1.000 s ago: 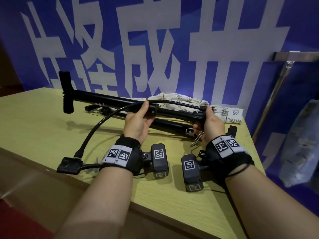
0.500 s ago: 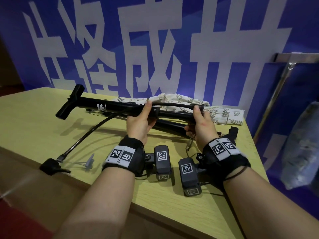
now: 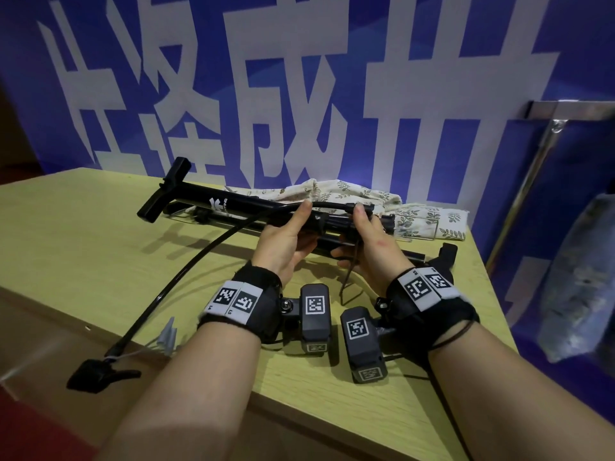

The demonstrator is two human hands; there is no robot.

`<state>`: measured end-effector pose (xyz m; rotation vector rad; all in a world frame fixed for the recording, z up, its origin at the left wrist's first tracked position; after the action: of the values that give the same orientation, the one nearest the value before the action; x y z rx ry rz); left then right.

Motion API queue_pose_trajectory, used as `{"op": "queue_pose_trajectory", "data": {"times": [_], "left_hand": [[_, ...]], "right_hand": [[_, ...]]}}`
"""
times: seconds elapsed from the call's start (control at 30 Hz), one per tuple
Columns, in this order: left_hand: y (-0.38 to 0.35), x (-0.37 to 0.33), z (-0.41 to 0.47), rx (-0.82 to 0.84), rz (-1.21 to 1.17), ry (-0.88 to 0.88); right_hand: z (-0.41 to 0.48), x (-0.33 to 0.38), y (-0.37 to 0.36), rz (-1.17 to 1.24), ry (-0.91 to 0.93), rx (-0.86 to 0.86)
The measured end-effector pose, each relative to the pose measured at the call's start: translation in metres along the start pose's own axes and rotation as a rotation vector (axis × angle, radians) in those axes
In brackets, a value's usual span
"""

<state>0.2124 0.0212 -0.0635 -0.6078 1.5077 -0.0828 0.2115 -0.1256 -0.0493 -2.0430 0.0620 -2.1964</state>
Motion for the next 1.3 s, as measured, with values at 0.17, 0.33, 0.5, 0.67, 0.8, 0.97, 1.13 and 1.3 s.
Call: {"op": "queue_pose_trajectory", "data": {"times": [0.17,0.33,0.5,0.67,0.8,0.97,1.13,1.3], "left_hand": [[-0.011,0.007,-0.003,0.074,0.087,0.008],[-0.016,0.01,-0.005,0.076,0.173,-0.001],[-0.018,0.01,-0.005,0.165,0.133,0.072],[0.007,-0.009,0.005,0.042,-0.354,0.079],[0.013,-0.019,0.004,0.075,-0.501,0.1],[0.005,-0.022,-0.005,0.107,-0.43,0.067],[0.021,-0.022,0.003,-0.049,-0.609,0.074],[0.025,-0.018,0.007,-0.125,-0.659,0.067]], "right_hand": [[-0.001,-0.005,-0.007,0.063,-0.045,0.054],[-0.006,-0.001,-0.012,0.139,-0.036,0.09],[-0.001,0.009,0.003,0.169,0.035,-0.016],[0.004,0.012,0.034,0.195,0.022,-0.197],[0.003,0.013,0.053,0.26,0.011,-0.308],[0.003,0.018,0.067,0.258,0.048,-0.389],[0.001,0.029,0.06,0.028,0.129,-0.4],[-0.01,0.039,0.054,-0.151,0.257,-0.45]]}}
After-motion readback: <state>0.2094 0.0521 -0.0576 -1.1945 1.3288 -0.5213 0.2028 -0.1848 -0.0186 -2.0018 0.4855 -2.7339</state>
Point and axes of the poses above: each hand's wrist, its own z-axis towards the middle knuckle, its own y-axis out of the back of the hand, x = y × z, the point moved 8 cm from there along z, towards the middle knuckle, and after that the axes turned 7 degrees about -x, right-handed, at the moved point
